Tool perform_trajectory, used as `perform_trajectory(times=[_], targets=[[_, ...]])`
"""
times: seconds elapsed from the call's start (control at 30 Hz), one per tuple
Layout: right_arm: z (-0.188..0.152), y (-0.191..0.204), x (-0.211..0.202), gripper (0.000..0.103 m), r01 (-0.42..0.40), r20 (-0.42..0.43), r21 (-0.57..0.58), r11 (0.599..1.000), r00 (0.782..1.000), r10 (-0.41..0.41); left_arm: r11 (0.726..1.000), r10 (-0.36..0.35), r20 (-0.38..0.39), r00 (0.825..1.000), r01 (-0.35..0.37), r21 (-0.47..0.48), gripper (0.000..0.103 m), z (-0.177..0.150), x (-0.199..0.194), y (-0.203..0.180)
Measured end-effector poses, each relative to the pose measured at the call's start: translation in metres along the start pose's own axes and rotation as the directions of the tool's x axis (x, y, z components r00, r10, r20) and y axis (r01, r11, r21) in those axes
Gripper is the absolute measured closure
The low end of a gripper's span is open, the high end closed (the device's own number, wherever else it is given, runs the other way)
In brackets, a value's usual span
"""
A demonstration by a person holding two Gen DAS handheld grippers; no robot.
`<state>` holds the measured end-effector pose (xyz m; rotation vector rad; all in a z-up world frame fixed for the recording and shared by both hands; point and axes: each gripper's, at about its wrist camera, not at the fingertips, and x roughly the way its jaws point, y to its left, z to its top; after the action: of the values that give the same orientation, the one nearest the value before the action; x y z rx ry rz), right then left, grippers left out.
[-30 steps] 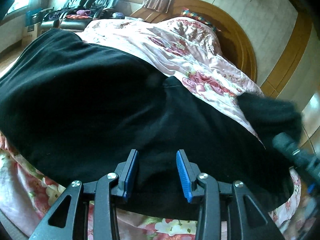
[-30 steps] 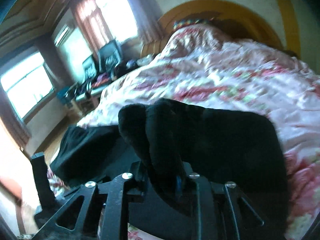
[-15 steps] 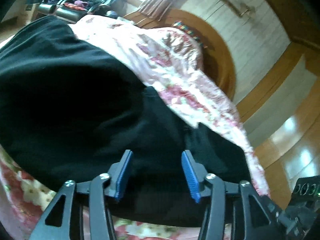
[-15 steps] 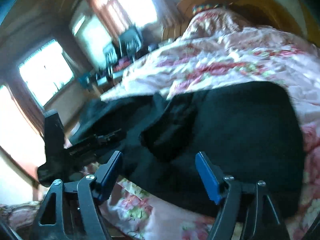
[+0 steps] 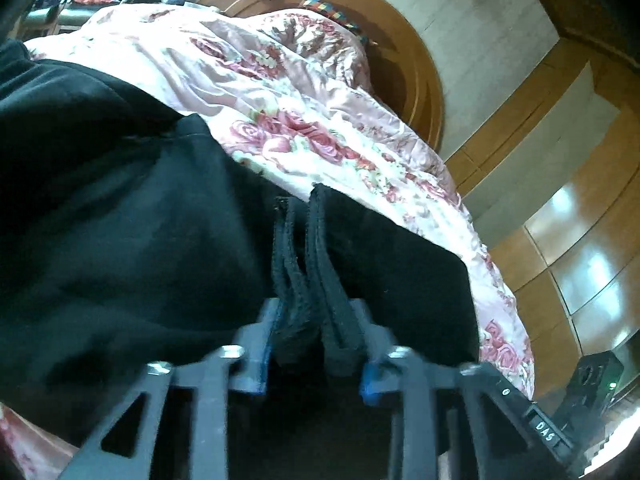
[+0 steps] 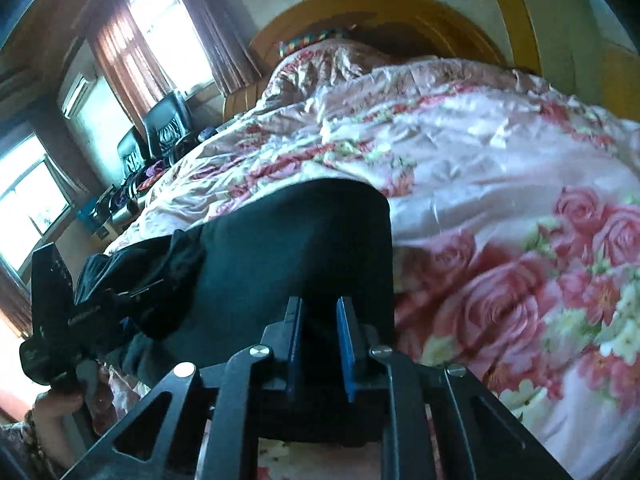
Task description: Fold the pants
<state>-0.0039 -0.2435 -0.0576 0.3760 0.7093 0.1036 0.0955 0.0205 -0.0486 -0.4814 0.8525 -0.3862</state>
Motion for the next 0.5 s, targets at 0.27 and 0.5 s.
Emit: perform_trajectory(times=[0.27,0.5], targets=[[-0.004,0.011,0.001,0.085,0.004,-0.003,-0.059,0.998,1.000,-0.004,0.998,-0.016,0.158,0.987,0.007,0.060,0.079,-0.004,-0.048,-0.007],[-0.012,0.014,0.023,0.088,0.071,-0.086,-0.130,0.989,0.993,-0.082,0.989,0.118,0.054,0.992,-0.122,0.080,0.077,-0.027,-0.008,0.015]])
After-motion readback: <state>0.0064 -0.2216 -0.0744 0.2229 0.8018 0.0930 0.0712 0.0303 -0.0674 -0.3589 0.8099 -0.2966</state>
